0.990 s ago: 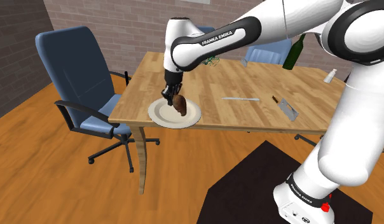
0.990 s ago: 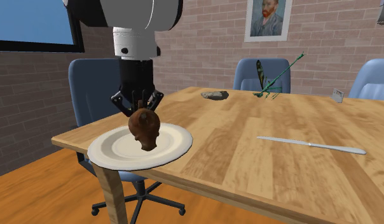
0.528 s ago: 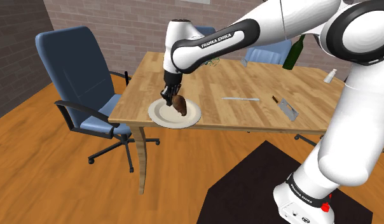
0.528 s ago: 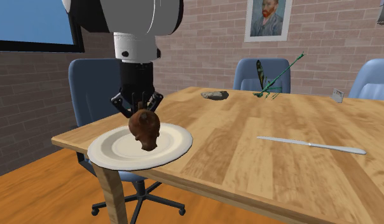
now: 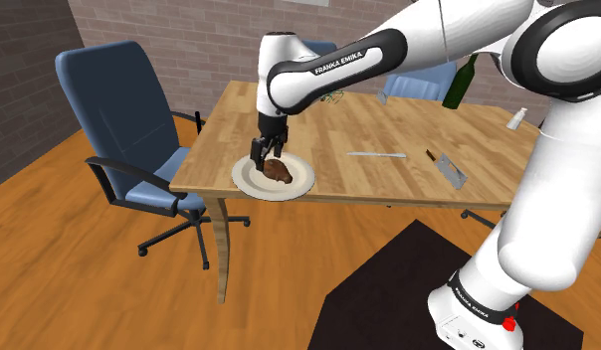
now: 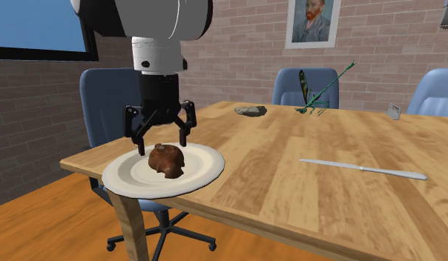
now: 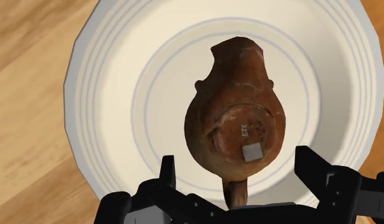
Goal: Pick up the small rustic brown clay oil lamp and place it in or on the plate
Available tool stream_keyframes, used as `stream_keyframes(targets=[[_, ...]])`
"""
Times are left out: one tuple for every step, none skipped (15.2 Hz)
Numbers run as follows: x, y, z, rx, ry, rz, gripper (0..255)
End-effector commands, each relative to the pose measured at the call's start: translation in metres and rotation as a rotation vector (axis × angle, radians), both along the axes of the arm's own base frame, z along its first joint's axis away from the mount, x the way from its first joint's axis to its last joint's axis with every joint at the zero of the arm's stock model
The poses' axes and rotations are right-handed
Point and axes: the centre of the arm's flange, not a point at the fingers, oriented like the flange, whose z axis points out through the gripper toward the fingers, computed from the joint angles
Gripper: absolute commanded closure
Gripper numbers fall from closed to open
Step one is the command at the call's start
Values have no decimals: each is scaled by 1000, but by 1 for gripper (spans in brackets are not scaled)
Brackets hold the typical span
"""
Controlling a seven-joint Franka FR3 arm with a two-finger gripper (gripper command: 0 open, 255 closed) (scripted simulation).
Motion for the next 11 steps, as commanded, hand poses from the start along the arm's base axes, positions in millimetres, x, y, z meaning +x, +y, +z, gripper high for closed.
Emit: stream_keyframes(targets=[[-1,-2,19,0,1,0,0],[-1,-2,32,0,1,0,0],[-1,-2,43,0,1,0,0],[-1,-2,43,0,1,0,0],[-1,-2,43,0,1,0,0],[-1,-2,43,0,1,0,0],[-1,-2,43,0,1,0,0],[-1,-2,43,0,1,0,0],[-1,-2,43,0,1,0,0],[-1,-2,43,0,1,0,0],[-1,-2,43,0,0,0,0]])
